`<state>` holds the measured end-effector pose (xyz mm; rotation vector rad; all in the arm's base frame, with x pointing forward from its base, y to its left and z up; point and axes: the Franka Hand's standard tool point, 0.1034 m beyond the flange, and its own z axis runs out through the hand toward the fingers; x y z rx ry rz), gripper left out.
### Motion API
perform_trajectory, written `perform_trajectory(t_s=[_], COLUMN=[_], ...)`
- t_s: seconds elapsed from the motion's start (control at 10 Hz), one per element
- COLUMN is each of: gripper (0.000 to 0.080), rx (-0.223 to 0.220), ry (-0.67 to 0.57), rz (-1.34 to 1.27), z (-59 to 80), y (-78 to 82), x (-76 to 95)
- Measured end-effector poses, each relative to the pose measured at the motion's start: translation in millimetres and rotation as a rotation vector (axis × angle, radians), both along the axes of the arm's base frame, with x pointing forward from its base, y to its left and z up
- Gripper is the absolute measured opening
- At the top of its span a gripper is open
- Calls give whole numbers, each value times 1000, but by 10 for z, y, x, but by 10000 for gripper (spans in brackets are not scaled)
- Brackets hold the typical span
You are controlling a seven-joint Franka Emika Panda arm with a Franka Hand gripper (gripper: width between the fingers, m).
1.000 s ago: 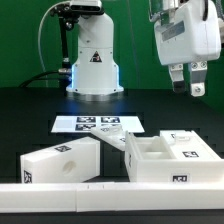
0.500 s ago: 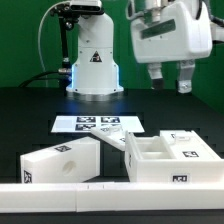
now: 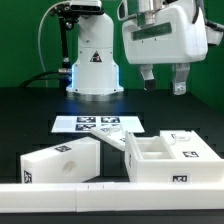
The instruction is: Assemble cabinet
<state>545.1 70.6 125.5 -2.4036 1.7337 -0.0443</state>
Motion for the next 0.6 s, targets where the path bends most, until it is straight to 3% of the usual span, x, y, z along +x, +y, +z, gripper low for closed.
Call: perform_trajectory(t_s=[0.3, 0.4, 0.6], gripper=[796, 796, 796], rx=[-34, -50, -45], ry=[46, 65, 58], rz=[26, 26, 41], z=[-321, -394, -365], y=[-307, -229, -225], x=[-395, -462, -414])
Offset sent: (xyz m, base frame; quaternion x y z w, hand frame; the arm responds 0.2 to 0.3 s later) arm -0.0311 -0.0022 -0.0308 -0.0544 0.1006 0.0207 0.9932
